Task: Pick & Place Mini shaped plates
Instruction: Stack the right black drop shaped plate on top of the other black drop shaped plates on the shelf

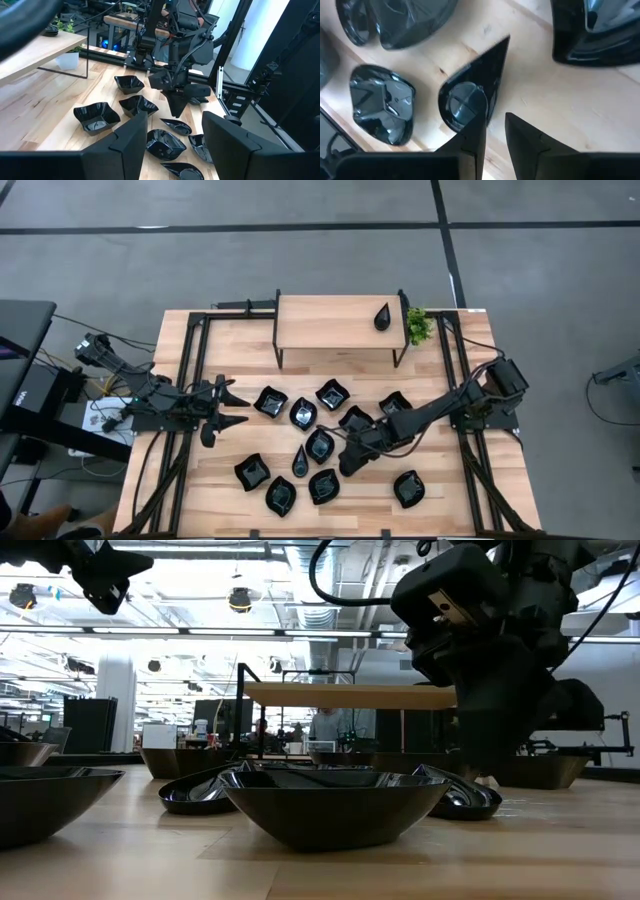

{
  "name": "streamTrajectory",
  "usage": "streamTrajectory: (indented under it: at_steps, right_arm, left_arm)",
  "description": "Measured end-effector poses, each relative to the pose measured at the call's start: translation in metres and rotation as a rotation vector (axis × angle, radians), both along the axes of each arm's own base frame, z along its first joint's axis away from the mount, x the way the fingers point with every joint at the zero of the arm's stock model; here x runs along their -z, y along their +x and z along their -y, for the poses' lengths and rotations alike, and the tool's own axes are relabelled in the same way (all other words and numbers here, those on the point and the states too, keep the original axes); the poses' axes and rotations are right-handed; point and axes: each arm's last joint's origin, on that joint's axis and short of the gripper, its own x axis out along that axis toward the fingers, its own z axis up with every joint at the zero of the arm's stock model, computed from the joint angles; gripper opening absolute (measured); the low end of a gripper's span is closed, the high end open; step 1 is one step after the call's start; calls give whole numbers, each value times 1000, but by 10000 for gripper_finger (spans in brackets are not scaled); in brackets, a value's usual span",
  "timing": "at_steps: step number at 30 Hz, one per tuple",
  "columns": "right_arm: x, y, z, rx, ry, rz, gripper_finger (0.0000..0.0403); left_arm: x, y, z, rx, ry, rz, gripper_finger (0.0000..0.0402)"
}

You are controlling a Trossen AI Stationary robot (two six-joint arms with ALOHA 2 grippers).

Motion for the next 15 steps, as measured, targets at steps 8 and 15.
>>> streamTrajectory:
  at_steps: [8,15]
  right_arm:
    - [0,0,0,10,-17,6,110]
    - [0,1,2,48,-53,26,136]
  left_arm:
    - [0,0,0,0,0,0,191]
    - [0,0,0,0,0,0,191]
